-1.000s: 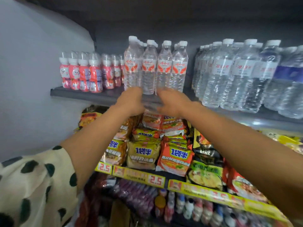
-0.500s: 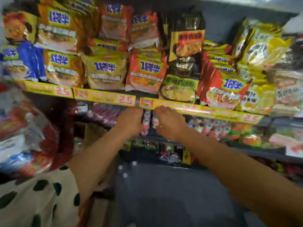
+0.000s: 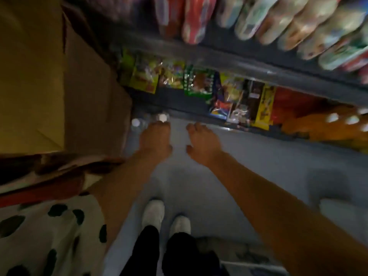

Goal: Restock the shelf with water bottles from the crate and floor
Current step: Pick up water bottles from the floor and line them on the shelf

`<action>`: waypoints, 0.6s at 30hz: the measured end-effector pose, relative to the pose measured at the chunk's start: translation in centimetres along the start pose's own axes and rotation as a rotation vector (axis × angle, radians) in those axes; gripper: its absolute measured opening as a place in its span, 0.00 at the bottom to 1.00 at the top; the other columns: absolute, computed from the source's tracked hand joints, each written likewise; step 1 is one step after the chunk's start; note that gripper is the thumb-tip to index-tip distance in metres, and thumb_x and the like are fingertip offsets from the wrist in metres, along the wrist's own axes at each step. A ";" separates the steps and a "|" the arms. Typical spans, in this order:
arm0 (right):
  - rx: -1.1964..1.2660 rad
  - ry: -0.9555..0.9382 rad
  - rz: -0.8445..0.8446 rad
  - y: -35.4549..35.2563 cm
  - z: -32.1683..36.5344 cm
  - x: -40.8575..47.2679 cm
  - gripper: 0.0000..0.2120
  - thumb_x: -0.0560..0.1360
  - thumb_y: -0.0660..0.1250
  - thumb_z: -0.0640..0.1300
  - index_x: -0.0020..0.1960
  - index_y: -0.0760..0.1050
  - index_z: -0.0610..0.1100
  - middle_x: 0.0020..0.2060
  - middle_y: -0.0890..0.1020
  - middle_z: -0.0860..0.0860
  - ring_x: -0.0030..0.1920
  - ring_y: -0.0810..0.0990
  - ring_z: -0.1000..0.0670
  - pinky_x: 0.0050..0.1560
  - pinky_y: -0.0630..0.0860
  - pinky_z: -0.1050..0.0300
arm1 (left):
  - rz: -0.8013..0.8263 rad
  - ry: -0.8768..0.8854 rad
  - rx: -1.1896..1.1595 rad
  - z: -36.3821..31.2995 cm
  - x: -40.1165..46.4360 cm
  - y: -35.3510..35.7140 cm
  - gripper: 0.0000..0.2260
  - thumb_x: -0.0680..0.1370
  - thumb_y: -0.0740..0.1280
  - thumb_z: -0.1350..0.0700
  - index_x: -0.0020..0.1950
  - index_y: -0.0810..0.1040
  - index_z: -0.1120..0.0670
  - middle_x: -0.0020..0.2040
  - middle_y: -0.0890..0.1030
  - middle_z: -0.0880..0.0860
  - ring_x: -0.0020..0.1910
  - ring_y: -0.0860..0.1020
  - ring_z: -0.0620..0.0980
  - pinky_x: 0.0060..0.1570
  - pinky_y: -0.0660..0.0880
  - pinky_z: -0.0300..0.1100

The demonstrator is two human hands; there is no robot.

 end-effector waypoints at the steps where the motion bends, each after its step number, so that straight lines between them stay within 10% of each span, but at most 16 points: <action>1: 0.010 -0.003 0.005 2.3 0.1 1.4 0.26 0.75 0.65 0.45 0.69 0.62 0.40 0.64 0.70 0.42 0.62 0.70 0.41 0.59 0.69 0.49 | 0.006 -0.029 -0.007 1.4 1.1 1.8 0.20 0.72 0.71 0.59 0.63 0.73 0.59 0.62 0.75 0.59 0.62 0.74 0.59 0.59 0.73 0.52; 18: -0.041 -0.333 0.046 18.0 10.9 16.6 0.29 0.75 0.65 0.36 0.73 0.62 0.49 0.68 0.64 0.41 0.62 0.72 0.40 0.58 0.73 0.49 | 0.020 -0.274 0.000 16.1 6.4 15.9 0.16 0.74 0.68 0.60 0.61 0.71 0.58 0.61 0.74 0.58 0.62 0.73 0.56 0.57 0.72 0.47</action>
Point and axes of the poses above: each hand's wrist, its own x-axis towards the middle knuckle, its own y-axis out of the palm, z = x × y, the point moved 10 cm from there along x, towards the middle knuckle
